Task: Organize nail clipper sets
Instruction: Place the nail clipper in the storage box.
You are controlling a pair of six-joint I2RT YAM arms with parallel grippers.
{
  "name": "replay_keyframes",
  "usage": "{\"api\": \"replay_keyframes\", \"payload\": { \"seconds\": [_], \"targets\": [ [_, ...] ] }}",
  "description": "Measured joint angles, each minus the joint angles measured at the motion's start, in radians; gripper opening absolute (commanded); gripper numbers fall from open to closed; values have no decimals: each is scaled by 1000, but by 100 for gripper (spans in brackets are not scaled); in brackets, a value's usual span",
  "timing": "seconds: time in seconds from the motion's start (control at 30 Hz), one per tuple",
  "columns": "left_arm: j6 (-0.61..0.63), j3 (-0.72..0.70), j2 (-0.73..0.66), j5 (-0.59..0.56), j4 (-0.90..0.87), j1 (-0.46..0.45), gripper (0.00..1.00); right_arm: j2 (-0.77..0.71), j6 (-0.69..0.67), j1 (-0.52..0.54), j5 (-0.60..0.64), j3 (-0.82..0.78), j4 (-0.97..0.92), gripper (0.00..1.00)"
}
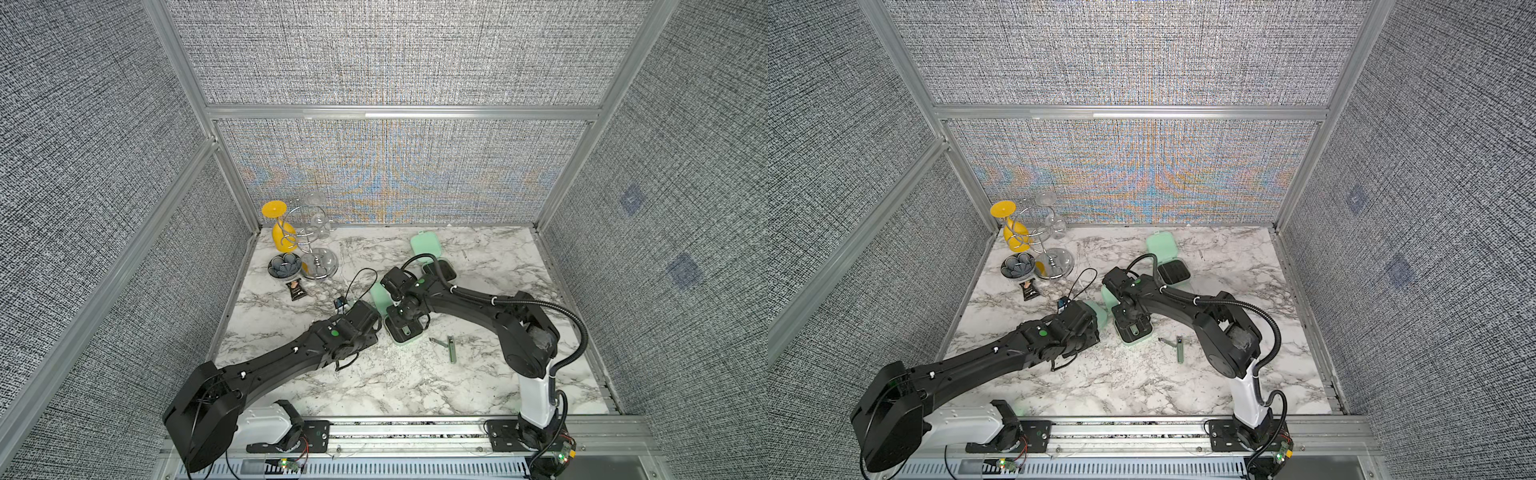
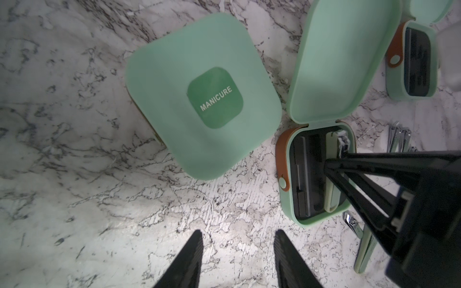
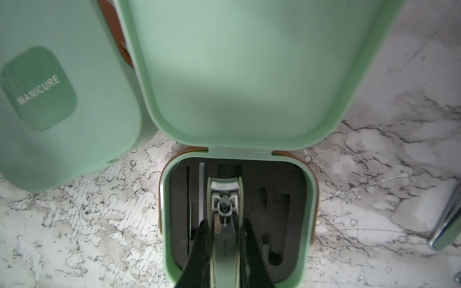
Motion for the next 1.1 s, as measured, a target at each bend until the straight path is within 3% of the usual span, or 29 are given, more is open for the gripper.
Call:
{"api": "replay_keyframes", "payload": {
  "seconds": [1.1],
  "targets": [
    [0,-3,-10,-5,1,2,49,10,22,8,44,-77,97,3]
  ]
}}
